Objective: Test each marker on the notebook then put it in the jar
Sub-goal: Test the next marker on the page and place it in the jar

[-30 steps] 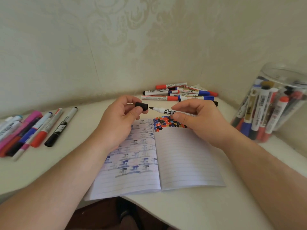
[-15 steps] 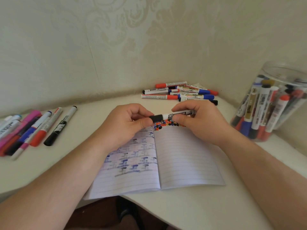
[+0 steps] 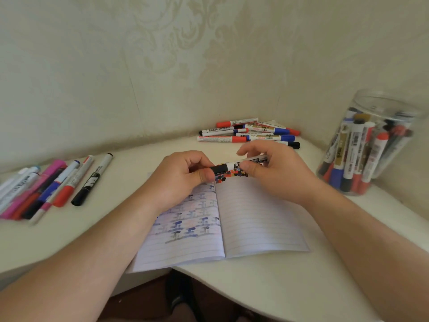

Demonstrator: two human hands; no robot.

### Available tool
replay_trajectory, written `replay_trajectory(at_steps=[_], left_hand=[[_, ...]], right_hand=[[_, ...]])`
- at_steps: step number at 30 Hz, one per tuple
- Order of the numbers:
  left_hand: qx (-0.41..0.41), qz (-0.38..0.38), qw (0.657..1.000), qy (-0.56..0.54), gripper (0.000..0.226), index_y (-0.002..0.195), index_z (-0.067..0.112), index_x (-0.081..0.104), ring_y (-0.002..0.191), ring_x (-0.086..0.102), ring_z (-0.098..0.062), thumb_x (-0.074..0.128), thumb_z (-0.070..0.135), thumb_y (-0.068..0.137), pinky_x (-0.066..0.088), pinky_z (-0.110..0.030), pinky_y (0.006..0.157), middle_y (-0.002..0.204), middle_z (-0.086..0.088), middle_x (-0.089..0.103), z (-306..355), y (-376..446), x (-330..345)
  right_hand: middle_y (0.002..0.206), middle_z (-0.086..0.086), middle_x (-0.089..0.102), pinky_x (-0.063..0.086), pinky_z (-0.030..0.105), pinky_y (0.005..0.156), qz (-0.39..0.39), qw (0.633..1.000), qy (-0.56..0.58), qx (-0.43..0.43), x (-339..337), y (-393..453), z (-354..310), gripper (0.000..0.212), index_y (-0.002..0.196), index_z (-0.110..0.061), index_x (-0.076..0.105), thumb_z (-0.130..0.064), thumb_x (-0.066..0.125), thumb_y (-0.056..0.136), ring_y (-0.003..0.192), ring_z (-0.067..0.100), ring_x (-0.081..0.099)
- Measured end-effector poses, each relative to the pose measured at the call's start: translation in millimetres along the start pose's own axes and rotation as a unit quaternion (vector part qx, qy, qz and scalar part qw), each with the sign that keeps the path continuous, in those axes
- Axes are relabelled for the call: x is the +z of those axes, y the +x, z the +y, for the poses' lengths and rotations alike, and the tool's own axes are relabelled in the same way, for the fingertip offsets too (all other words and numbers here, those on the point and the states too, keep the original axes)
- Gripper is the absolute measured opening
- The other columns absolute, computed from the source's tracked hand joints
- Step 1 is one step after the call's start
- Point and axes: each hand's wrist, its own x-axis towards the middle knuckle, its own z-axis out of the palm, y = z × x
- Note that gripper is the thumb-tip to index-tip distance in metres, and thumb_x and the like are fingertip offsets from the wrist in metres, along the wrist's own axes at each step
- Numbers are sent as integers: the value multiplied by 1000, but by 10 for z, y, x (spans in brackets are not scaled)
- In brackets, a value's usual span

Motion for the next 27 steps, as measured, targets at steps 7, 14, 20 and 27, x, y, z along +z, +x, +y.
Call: replay_trajectory(at_steps=[7,14,20,27], left_hand=[[20,-73,971,226,56,107,55,68,90,53,0,62,89,62,45,-25,81,98,17,54,58,-18,18],[21,-116,937,328,71,123,60,57,117,36,-9,45,97,63,36,-36,106,120,18,40,131,-63,52],[15,-112,934,339,74,123,61,55,115,36,-9,42,99,60,34,-32,105,122,19,40,139,-53,79],[3,-103,936,337,78,126,61,54,118,36,-9,43,100,59,34,-33,109,122,21,40,114,-35,96]], right_hand=[[90,4,78,52,32,70,207,928,308,40,-452,-177,-367,37,105,-25,48,0,74,93,74,17,62],[99,6,80,62,40,82,383,902,194,-41,-1541,-546,-608,35,101,-23,51,-4,77,87,86,22,76],[95,-4,78,62,46,85,418,907,38,-18,-2078,-511,-539,32,89,-38,55,-19,79,83,83,16,75],[94,-12,72,49,25,65,336,938,-81,18,-2114,-389,-559,16,95,-34,59,-27,72,92,73,4,66]])
